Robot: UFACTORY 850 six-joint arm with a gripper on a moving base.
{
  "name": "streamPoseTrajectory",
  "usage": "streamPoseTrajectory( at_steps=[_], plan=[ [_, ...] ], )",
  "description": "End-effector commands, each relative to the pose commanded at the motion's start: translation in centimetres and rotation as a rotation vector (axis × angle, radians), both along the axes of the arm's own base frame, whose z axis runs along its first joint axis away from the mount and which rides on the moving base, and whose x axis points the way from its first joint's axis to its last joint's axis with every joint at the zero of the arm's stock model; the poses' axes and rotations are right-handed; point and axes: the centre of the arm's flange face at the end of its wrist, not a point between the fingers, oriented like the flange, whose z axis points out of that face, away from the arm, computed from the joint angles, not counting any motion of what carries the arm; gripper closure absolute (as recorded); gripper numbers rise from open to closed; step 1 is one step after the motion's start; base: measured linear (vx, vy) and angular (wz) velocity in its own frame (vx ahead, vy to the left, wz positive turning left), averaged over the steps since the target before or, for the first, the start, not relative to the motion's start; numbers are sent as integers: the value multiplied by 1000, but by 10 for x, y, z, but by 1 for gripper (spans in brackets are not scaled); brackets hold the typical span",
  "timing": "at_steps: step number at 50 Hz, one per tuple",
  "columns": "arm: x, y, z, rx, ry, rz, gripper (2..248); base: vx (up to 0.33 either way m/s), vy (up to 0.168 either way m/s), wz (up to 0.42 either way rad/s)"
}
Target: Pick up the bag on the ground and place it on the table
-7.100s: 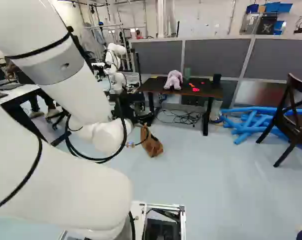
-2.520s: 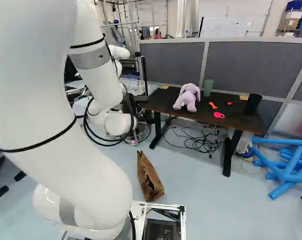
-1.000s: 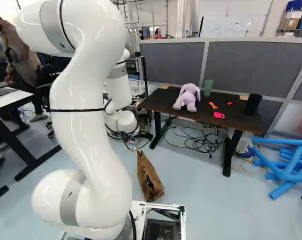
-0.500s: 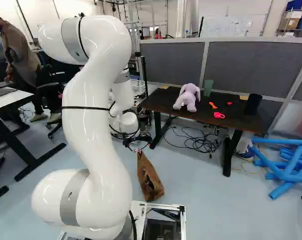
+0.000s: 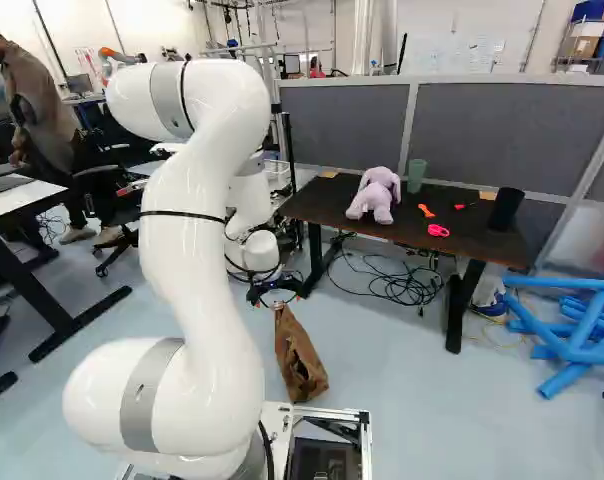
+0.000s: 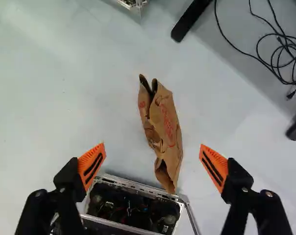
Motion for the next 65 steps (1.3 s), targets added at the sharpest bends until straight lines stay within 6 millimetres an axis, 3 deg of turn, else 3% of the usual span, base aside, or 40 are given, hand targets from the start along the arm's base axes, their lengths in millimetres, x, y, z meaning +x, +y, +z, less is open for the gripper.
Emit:
streamPoseTrajectory(
  at_steps=[29, 65],
  plan=[
    [10, 1, -42, -67, 28, 282, 3, 0, 0, 0],
    [19, 1, -95, -67, 74, 302, 3, 0, 0, 0]
  ],
)
